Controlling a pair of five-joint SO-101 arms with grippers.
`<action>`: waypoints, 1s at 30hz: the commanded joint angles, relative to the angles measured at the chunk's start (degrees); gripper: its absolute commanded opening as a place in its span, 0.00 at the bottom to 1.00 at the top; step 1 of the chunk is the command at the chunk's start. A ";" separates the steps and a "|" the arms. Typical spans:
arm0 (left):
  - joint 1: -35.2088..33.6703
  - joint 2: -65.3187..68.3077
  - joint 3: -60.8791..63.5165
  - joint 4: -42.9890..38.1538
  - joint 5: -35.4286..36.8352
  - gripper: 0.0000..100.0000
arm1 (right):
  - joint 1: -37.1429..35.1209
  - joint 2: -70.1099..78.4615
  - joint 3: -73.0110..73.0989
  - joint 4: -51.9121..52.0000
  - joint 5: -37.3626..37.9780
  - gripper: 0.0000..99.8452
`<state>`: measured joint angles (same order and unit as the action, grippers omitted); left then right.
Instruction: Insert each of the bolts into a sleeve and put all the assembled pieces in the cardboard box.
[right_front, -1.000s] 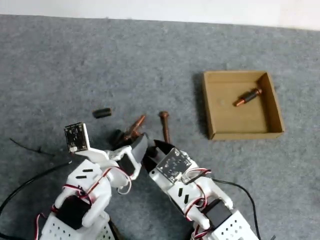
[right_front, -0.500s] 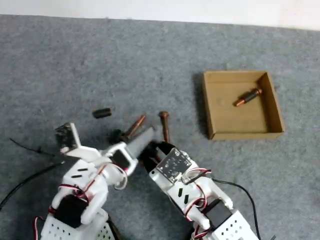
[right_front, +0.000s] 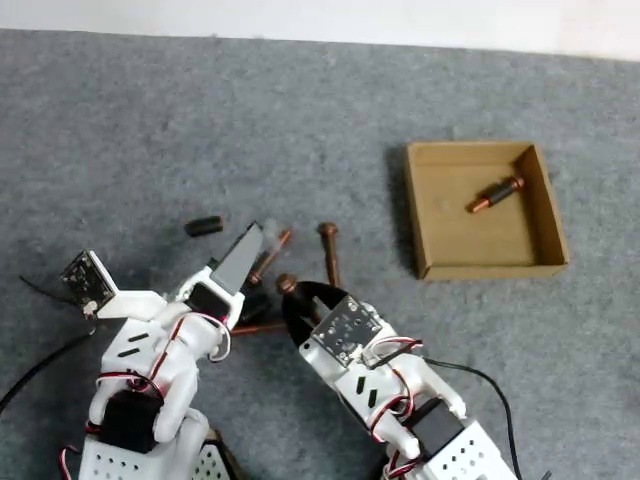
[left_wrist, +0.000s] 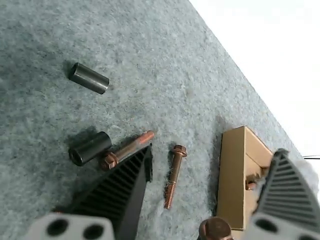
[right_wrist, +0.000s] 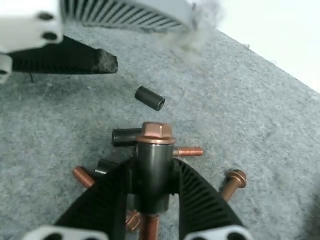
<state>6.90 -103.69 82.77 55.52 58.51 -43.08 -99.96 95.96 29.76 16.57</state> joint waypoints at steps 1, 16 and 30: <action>-0.75 -0.40 -2.51 0.26 0.35 0.33 | 3.30 -1.63 6.11 -0.13 0.26 0.01; -4.79 -0.40 -0.57 0.35 -18.90 0.03 | 16.92 -1.71 5.49 -0.40 0.00 0.01; -10.33 -0.40 -4.18 7.03 -60.48 0.03 | 35.91 6.46 -4.97 -14.90 -3.16 0.01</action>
<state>-3.03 -103.69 80.13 62.55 13.49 -8.00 -98.02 95.52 18.86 14.11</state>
